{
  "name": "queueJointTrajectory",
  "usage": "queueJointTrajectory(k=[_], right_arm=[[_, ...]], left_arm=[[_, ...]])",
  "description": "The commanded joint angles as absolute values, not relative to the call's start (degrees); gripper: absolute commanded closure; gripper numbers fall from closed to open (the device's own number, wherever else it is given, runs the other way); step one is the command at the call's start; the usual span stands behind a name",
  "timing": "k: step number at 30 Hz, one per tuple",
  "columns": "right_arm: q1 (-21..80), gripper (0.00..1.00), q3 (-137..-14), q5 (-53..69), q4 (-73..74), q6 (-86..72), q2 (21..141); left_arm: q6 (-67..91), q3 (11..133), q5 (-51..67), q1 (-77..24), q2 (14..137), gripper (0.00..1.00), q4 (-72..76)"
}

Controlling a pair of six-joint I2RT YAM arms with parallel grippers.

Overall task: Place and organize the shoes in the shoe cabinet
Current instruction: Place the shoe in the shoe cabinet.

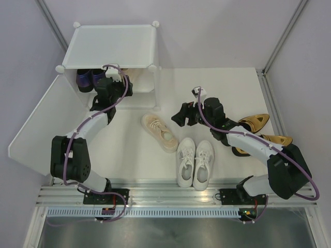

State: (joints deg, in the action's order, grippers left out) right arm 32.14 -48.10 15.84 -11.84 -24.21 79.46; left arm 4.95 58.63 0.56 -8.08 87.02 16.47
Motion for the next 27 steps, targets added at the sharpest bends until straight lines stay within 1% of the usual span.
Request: queueJointTrajectory(k=[1, 5, 15, 27], right_arm=[[32.26, 0.21, -48.16, 16.26, -12.22, -23.64, 79.63], [32.34, 0.21, -48.08, 15.91, -12.13, -23.38, 80.42], [32.34, 0.21, -48.16, 16.52, -12.13, -23.47, 81.83], [32.26, 0.21, -48.34, 16.61, -11.95, -23.47, 82.44]], left_arm=[[6.68, 58.80, 0.44, -8.17, 88.33, 0.98, 26.36], [7.47, 58.62, 0.18, -8.26, 90.08, 0.98, 27.77], [7.56, 55.46, -8.95, -9.32, 91.49, 0.98, 32.87], [6.42, 57.13, -12.57, -9.49, 93.87, 0.98, 34.72]])
